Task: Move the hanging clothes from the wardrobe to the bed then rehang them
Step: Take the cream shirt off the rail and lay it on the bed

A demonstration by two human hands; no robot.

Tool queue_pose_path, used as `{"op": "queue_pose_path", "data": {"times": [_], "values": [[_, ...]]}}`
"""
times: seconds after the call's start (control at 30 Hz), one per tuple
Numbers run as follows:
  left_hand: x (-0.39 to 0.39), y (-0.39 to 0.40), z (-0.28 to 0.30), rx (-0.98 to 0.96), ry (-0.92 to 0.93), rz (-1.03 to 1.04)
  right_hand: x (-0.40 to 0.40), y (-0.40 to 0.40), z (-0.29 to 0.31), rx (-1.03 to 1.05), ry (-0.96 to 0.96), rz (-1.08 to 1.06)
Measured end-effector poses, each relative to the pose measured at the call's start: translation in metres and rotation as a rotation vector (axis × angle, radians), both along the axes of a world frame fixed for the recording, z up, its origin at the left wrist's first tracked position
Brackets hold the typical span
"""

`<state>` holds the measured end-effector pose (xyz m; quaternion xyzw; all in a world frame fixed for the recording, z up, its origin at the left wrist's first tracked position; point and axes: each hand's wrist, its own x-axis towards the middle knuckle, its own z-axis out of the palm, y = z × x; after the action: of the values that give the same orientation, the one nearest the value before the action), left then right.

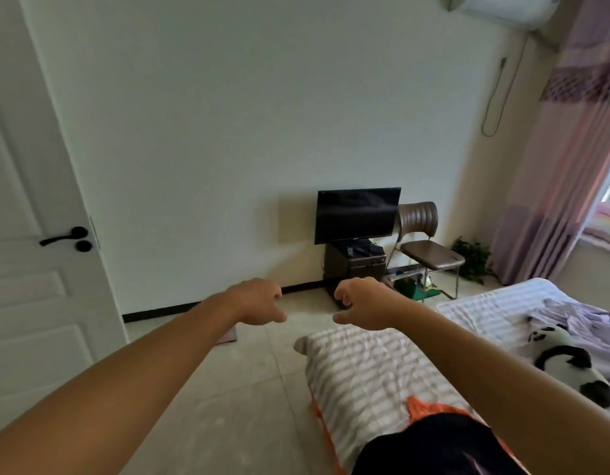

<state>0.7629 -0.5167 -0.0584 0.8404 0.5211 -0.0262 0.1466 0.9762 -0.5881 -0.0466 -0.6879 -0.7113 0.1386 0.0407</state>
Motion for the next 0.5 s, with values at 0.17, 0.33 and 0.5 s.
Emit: {"op": "queue_pose_path", "data": {"times": [0.17, 0.33, 0.5], "values": [[-0.125, -0.016, 0.007, 0.012, 0.018, 0.118, -0.119, 0.011, -0.001, 0.014, 0.011, 0.135], [-0.246, -0.040, 0.017, 0.019, 0.002, 0.315, -0.235, 0.029, -0.001, 0.031, -0.038, 0.317], [-0.355, -0.071, 0.017, -0.003, -0.040, 0.545, -0.344, 0.046, 0.000, 0.039, -0.047, 0.515]]}}
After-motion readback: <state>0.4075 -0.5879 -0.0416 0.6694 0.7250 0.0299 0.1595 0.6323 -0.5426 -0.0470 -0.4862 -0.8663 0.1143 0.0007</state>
